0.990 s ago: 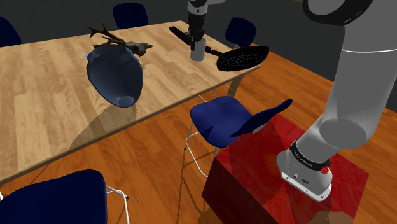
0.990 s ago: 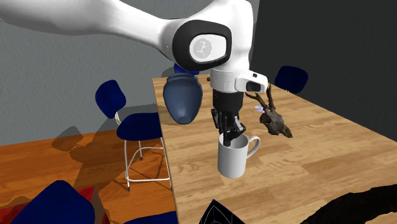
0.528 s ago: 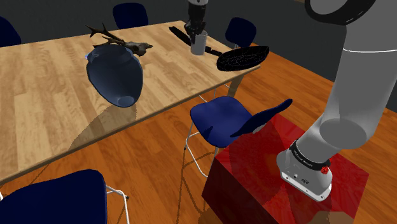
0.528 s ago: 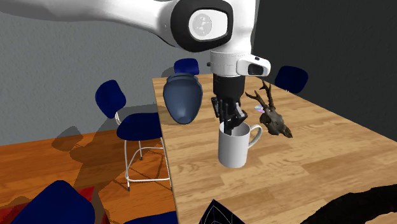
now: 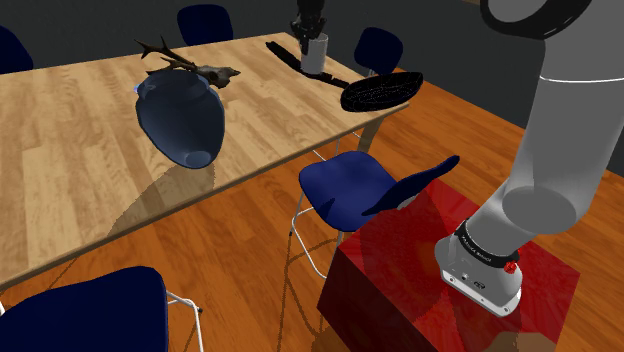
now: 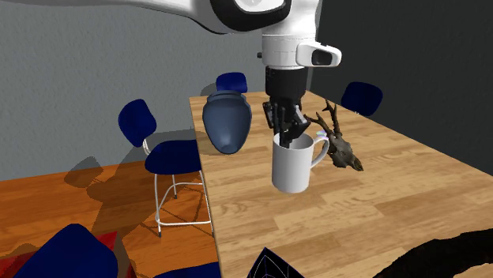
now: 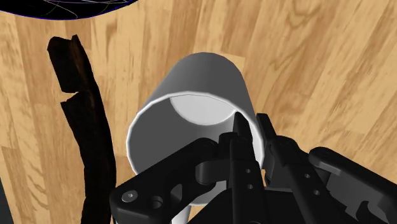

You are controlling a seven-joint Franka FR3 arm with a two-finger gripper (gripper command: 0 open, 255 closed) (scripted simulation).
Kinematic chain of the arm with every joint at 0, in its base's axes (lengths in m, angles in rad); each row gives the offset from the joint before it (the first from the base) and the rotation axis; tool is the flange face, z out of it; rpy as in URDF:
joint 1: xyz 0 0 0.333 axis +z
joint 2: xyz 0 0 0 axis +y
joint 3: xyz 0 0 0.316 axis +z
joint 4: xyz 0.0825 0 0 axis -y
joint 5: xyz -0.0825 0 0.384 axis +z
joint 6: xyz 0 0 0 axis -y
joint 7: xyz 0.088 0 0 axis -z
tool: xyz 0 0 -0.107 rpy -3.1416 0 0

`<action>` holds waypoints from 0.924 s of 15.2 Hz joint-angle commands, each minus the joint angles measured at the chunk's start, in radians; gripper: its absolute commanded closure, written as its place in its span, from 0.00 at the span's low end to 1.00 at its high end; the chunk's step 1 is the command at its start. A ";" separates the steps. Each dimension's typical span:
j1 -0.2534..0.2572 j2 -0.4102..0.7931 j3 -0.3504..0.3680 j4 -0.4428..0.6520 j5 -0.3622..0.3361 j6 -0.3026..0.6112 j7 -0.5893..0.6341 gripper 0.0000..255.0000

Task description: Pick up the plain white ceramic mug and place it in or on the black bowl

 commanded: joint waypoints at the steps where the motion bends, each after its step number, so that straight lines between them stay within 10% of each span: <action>1: 0.001 0.005 0.000 0.032 0.000 -0.027 0.001 1.00; 14: -0.169 -0.142 -0.076 -0.144 0.035 0.000 -0.246 1.00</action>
